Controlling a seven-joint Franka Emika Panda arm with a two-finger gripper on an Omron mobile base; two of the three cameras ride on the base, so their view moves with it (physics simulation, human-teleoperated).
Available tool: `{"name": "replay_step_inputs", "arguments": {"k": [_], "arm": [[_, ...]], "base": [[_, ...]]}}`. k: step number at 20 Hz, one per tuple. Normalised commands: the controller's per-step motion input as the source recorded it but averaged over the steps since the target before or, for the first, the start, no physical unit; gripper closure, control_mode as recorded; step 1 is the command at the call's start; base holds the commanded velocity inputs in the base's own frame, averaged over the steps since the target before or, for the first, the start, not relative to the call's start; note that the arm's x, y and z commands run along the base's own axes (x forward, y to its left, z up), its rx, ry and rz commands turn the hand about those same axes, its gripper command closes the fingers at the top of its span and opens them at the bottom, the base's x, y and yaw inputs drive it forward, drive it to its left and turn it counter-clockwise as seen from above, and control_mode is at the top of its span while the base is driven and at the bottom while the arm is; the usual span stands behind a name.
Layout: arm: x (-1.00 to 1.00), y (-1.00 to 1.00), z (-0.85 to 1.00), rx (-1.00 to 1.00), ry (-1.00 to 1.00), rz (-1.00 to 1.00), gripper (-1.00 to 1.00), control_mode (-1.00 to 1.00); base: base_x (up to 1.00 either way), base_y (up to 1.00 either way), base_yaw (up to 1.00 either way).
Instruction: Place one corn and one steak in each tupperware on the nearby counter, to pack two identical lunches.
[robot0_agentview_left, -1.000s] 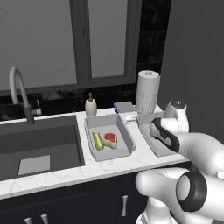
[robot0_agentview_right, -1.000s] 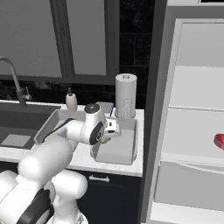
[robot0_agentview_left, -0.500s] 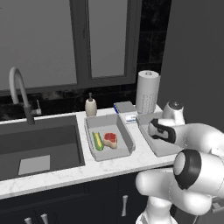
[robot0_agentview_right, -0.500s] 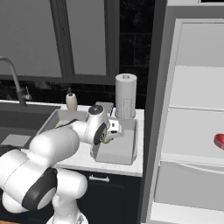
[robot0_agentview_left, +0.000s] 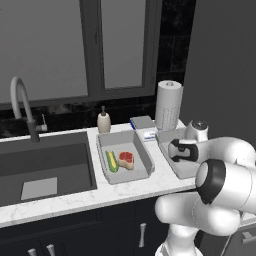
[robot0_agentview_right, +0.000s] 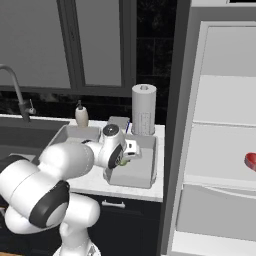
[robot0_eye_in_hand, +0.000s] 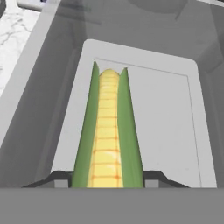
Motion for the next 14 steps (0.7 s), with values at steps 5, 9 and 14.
{"name": "replay_step_inputs", "arguments": {"k": [5, 9, 14], "arm": [[0.00, 0.00, 0.28, 0.00, -0.11, 0.00, -1.00, -1.00], [-0.01, 0.00, 0.74, 0.00, -0.11, 0.00, -1.00, -1.00], [-0.48, 0.01, 0.79, -0.02, -0.03, 0.01, -1.00, -1.00]], "base": [[0.00, 0.00, 0.00], [0.00, 0.00, 0.00], [0.00, 0.00, 0.00]]}}
